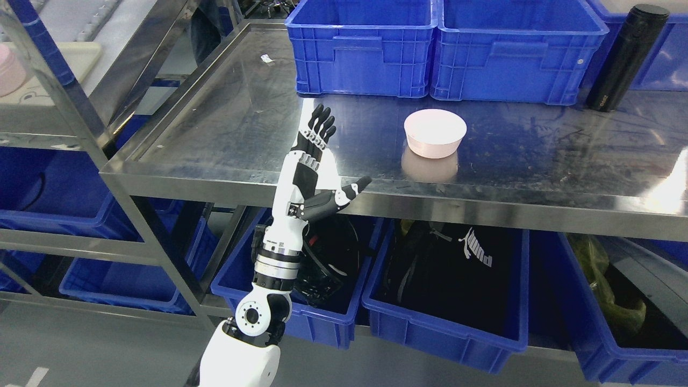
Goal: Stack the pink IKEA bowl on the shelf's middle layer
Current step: 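Reach the left hand forward toward the pink bowl on the table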
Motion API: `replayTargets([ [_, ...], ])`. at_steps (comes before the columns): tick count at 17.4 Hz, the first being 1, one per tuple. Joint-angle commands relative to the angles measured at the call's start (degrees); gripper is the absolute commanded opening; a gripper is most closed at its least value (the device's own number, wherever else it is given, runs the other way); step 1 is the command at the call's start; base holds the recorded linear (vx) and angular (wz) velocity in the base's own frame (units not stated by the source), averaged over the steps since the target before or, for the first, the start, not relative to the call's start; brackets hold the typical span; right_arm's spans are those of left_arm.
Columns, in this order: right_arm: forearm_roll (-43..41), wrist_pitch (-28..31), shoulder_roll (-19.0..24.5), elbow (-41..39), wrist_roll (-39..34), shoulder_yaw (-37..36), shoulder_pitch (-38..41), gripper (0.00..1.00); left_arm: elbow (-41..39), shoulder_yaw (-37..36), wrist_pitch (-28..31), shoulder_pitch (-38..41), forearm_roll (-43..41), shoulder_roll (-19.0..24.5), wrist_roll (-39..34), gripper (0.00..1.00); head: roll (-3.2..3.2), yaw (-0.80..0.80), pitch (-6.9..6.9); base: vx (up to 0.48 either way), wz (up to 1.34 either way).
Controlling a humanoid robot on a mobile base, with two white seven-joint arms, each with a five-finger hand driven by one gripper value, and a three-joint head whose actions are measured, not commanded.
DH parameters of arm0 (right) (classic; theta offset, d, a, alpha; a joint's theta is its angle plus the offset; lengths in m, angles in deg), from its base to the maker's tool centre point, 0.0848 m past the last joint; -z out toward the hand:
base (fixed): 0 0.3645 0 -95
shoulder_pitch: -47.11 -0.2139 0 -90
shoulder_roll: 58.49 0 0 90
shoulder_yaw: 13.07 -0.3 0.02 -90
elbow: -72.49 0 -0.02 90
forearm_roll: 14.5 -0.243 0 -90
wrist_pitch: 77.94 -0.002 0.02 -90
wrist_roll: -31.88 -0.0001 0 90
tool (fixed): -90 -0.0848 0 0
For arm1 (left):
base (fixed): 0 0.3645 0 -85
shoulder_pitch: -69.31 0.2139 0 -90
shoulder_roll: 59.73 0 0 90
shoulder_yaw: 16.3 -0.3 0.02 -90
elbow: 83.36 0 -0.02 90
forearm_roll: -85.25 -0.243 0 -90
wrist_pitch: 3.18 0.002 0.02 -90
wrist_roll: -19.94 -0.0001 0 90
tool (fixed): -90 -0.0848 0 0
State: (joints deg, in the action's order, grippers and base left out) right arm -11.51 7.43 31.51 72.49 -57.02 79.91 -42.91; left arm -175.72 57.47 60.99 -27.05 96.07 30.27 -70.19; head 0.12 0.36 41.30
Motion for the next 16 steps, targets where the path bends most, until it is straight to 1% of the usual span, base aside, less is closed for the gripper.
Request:
replayTargets([
  [1,0.00,-0.02,-1.00,-1.00,-0.05,0.00,0.20,1.00,-0.10,5.60,-0.01,1.00,0.17,1.00,0.48,1.00,0.00,0.00,0.00,0.090,-0.13],
  [2,0.00,-0.02,-1.00,-1.00,-0.05,0.00,0.20,1.00,-0.01,3.51,-0.01,-0.13,0.08,1.00,1.96,1.00,0.00,0.00,0.00,0.156,-0.24],
  [3,0.00,-0.02,-1.00,-1.00,-0.05,0.00,0.20,1.00,-0.01,0.79,0.34,-3.89,-0.53,1.00,3.63,1.00,0.00,0.00,0.00,0.180,-0.20],
  [4,0.00,-0.02,-1.00,-1.00,-0.05,0.00,0.20,1.00,0.07,-0.02,1.56,-7.06,-3.75,1.00,4.26,1.00,0.00,0.00,0.00,0.180,-0.20],
  [6,0.00,-0.02,-1.00,-1.00,-0.05,0.00,0.20,1.00,0.07,-0.38,7.25,-12.69,-15.95,1.84,5.40,1.00,0.00,0.00,0.00,0.181,-0.14],
  [7,0.00,-0.02,-1.00,-1.00,-0.05,0.00,0.20,1.00,-0.01,-0.56,9.81,-16.11,-19.22,3.59,8.97,1.00,0.00,0.00,0.00,0.177,-0.09],
  [9,0.00,-0.02,-1.00,-1.00,-0.05,0.00,0.20,1.00,-0.10,-0.56,12.11,-21.48,-23.54,10.60,20.20,0.98,0.00,0.00,0.00,0.123,-0.04],
  [10,0.00,-0.02,-1.00,-1.00,-0.05,0.00,0.20,1.00,-0.10,-0.30,12.12,-22.98,-24.43,14.20,25.74,0.96,0.00,0.00,0.00,0.125,-0.01],
  [11,0.00,-0.02,-1.00,-1.00,-0.05,0.00,0.28,1.00,-0.10,0.05,12.12,-24.56,-24.70,18.33,29.36,0.96,0.00,0.00,-0.01,0.125,-0.01],
  [12,0.00,-0.02,-1.00,-1.00,-0.05,0.00,0.20,1.00,-0.10,-0.03,12.12,-26.41,-24.79,22.81,31.23,0.96,0.00,0.00,-0.01,0.086,0.00],
  [13,0.00,-0.02,-1.00,-1.00,-0.05,0.00,0.20,1.00,-0.10,-0.64,11.94,-28.16,-24.79,24.68,32.29,0.96,0.00,0.00,-0.01,0.086,0.00],
  [14,0.00,-0.02,-1.00,-1.00,-0.05,0.00,0.20,1.00,-0.10,-1.34,11.94,-29.75,-24.79,24.09,33.52,0.97,0.00,0.00,-0.01,0.075,-0.04],
  [15,0.00,-0.02,-1.00,-1.00,-0.05,0.00,0.20,1.00,-0.10,-2.39,12.46,-30.90,-24.79,21.65,34.58,0.97,0.00,0.00,-0.01,0.061,-0.04],
  [16,0.00,-0.02,-1.00,-1.00,-0.05,0.00,0.20,1.00,-0.10,-2.75,12.73,-30.73,-24.79,17.79,35.63,0.99,0.00,0.00,-0.01,0.061,-0.04],
])
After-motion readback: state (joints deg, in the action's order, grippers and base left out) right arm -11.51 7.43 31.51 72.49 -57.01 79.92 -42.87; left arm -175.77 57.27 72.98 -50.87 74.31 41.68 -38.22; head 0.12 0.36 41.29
